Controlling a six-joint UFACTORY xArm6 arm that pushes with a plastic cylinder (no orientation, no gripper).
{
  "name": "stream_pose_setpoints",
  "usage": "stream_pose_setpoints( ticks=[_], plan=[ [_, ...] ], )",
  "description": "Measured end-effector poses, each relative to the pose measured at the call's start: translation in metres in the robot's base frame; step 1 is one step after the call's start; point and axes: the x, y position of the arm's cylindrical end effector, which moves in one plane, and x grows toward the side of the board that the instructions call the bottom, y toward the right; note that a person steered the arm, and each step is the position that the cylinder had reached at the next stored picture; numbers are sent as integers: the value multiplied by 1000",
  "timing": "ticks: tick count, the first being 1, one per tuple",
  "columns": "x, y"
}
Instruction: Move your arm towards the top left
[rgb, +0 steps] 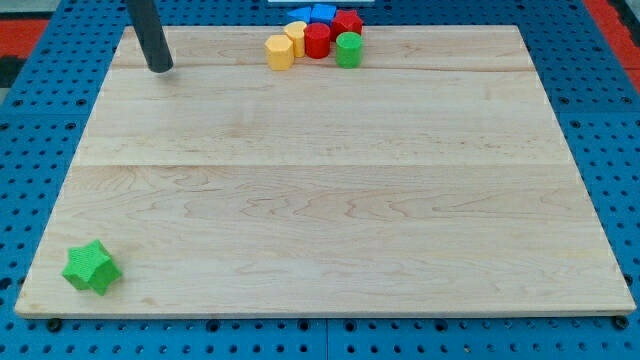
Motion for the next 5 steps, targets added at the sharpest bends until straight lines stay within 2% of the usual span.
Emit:
stream_pose_setpoints(
  ticks=[3,5],
  plan=[
    [-72,2],
    [-76,9]
  ],
)
